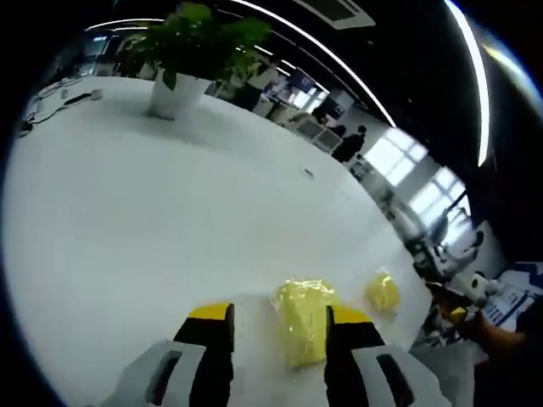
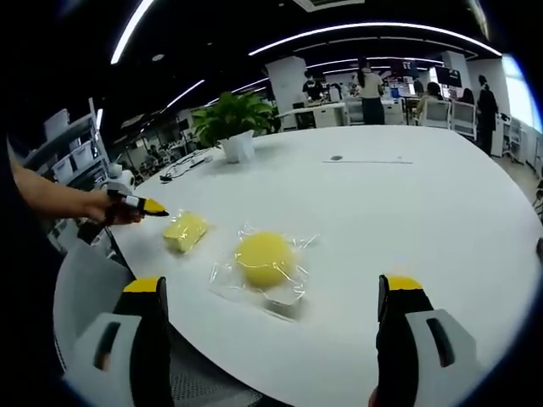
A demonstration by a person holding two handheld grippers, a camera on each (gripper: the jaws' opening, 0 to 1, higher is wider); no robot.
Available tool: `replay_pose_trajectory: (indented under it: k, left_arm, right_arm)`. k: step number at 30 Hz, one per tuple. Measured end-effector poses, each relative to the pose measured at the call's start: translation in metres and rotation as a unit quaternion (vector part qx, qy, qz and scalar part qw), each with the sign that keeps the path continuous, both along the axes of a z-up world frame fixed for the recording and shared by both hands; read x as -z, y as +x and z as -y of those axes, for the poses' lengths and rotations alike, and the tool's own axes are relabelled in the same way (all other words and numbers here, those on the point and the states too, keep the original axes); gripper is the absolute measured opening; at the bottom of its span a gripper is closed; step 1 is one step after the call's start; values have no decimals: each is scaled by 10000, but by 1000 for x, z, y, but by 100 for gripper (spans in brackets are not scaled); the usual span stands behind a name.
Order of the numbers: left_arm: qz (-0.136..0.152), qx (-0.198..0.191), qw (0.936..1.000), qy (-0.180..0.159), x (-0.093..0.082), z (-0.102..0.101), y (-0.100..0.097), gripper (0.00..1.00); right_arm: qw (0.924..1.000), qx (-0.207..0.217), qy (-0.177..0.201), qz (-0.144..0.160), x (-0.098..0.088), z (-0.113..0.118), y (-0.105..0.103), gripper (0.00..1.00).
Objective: Compare the silicone blocks by pressing each to a similar depth, holding the contact briefly, and releasing to observe deformation and rebound differences across the visible hardness samples.
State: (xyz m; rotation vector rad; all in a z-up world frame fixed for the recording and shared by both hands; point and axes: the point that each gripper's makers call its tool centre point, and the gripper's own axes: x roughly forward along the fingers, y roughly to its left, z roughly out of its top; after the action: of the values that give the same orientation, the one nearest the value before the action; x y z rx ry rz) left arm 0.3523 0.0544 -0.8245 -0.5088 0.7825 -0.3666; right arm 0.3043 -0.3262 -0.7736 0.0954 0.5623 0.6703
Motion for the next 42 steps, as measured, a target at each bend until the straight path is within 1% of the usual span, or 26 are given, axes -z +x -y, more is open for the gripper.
replay_pose_trajectory:
  k: [1,2,4,6,8,10,11,12,15,16,17,18,19,21,26,27,28,29,30,31,33,35,37,38,40,42]
  left_arm:
    - [43,-39,9999,-100,0,2,4,34]
    - [6,-148,9992,-375,-1,7,8,36]
    - [-250,-231,9973,-654,5,13,10,34]
    - [-257,-257,9975,-607,12,13,14,29]
    - [-380,-355,9961,-719,17,14,14,25]
    - [-685,-680,9878,-1223,20,17,15,22]
    - [-600,-758,9851,-1419,18,17,19,20]
    - [-583,-790,9839,-1492,17,17,20,18]
    - [-644,-640,9852,-1456,19,25,19,13]
    - [-487,-500,9881,-1373,15,27,20,11]
    - [-538,-543,9873,-1393,16,27,21,10]
    - [-542,-590,9871,-1387,16,26,22,4]
    - [-363,-538,9892,-1312,12,26,23,0]
    - [-335,-437,9916,-1166,12,29,22,0]
    - [-233,-135,9935,-1104,5,39,16,0]
    - [-281,-191,9935,-1087,8,37,18,0]
    - [-429,-321,9927,-1083,12,34,18,0]
    - [-655,-493,9851,-1512,8,37,18,0]
    - [-728,-586,9799,-1760,5,39,18,0]
    - [-723,-621,9824,-1609,10,33,18,0]
    - [-592,-497,9868,-1424,7,35,17,0]
    - [-207,-120,9920,-1238,-2,40,16,0]
    - [-54,-50,9952,-979,-5,38,15,0]
    - [89,81,9948,-1013,-10,42,15,0]
    - [18,-48,9944,-1057,-15,42,15,0]
    - [129,-12,9930,-1174,-25,45,17,0]
  right_arm:
    - [10000,17,5,-25,2,1,0,97]
    - [10000,24,9,-37,2,0,0,97]
    - [10000,24,18,-70,3,-1,0,97]
    - [10000,12,-8,-91,4,-1,0,97]
    - [9999,42,-99,-80,5,1,1,97]
    - [9999,35,-91,-87,4,2,2,97]
    - [9999,49,-70,-96,3,2,2,96]
    - [9999,69,-64,-80,1,3,3,96]
    - [9999,35,-114,-96,2,5,2,96]
    - [9998,37,-134,-108,3,6,2,96]
    - [9998,45,-136,-119,3,8,2,96]
    - [9998,65,-121,-131,3,9,2,96]
    - [9998,79,-109,-137,4,9,3,96]
    - [9998,96,-100,-135,3,9,3,96]
    - [9998,134,-47,-112,2,8,5,96]
    - [9998,128,-50,-118,3,8,5,96]
    - [9998,121,-51,-121,3,8,5,96]
    - [9999,102,-60,-125,4,7,4,96]
    - [9999,93,-69,-125,4,7,4,96]
    - [9999,90,-68,-123,4,7,4,96]
    - [9999,94,-50,-111,3,7,5,96]
    - [9999,83,-52,-103,2,6,4,96]
    - [9999,62,-54,-96,2,5,4,96]
    - [9999,60,-51,-91,2,5,4,96]
    - [10000,58,-32,-71,0,5,5,96]
    - [10000,64,-2,-52,-1,4,5,96]
